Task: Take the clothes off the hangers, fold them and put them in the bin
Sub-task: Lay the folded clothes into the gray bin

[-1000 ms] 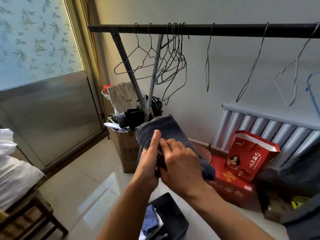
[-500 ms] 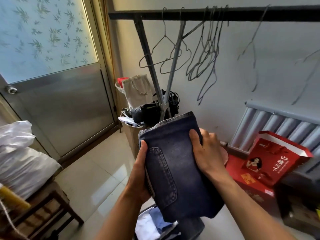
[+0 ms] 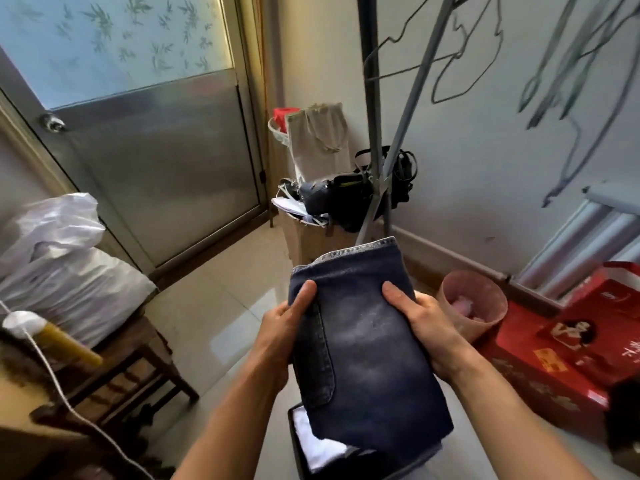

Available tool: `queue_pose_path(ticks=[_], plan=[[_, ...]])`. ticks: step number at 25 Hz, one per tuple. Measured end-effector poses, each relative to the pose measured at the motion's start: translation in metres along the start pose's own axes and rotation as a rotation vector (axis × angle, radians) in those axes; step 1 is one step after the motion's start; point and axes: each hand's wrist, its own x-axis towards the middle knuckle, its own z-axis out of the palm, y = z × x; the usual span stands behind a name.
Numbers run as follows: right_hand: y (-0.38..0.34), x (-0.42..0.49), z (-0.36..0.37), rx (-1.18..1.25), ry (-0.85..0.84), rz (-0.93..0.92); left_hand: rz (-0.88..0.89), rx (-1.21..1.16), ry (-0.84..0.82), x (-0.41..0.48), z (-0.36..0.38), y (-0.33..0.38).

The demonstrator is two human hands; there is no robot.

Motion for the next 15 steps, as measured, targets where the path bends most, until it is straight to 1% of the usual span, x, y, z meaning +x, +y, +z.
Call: queue_pose_path(ticks=[2,4,6,7,8,9,13,15], plan=[[0.020,0.018,0.009,-0.008,-0.018,-0.014,0.050,-0.007,0.191,0.024,-0.001,-0.011],[0.046,0.035,0.021,-0.109,-0.014,-0.049,0.073,0.099,0.449,0.045,-0.001,-0.025],[0.075,0.053,0.030,-0.183,0.082,-0.091,0.062,0.226,0.673,0.061,0.000,-0.039],[0.090,0.062,0.032,-0.180,0.125,-0.092,0.051,0.253,0.738,0.071,-0.001,-0.050],[0.105,0.073,0.032,-0.162,0.146,-0.083,0.038,0.254,0.766,0.083,-0.003,-0.062],[0.116,0.082,0.029,-0.142,0.149,-0.073,0.024,0.227,0.754,0.094,-0.007,-0.073],[0.163,0.122,0.010,-0.065,0.086,0.049,-0.090,-0.022,0.563,0.148,-0.033,-0.128],[0.193,0.140,0.003,-0.037,0.070,0.114,-0.149,-0.106,0.468,0.170,-0.045,-0.159]])
